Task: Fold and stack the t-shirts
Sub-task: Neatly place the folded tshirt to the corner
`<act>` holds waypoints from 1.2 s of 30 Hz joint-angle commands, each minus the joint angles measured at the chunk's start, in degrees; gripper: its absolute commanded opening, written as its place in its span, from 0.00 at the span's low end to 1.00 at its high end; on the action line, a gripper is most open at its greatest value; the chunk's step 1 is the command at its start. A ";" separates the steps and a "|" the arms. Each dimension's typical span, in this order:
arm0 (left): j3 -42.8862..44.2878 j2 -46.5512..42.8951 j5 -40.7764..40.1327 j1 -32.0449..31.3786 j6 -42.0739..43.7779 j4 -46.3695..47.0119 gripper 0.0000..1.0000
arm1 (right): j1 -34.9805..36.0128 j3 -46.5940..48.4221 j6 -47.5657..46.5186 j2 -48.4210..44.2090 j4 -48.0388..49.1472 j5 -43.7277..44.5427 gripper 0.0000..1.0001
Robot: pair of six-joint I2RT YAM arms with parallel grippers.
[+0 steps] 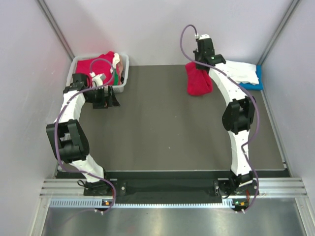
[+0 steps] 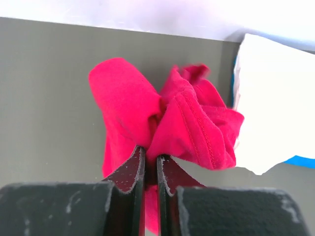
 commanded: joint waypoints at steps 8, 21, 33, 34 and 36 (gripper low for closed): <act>-2.27 -3.69 1.28 0.38 0.05 1.20 0.96 | -5.35 7.80 5.10 -0.66 0.95 -5.12 0.00; -4.63 -3.52 1.28 0.47 0.06 1.55 0.96 | -12.99 14.64 11.95 0.40 4.55 -12.14 0.00; -9.03 -4.40 0.84 0.38 0.23 3.84 0.96 | -15.89 0.32 17.74 -12.00 14.40 2.43 0.00; -9.30 -4.31 0.93 0.38 0.23 3.92 0.96 | -15.98 -0.04 18.28 -12.53 14.75 4.10 0.00; -9.65 -4.22 1.63 0.38 -0.04 4.10 0.96 | -15.98 -0.22 19.16 -13.06 15.46 5.78 0.00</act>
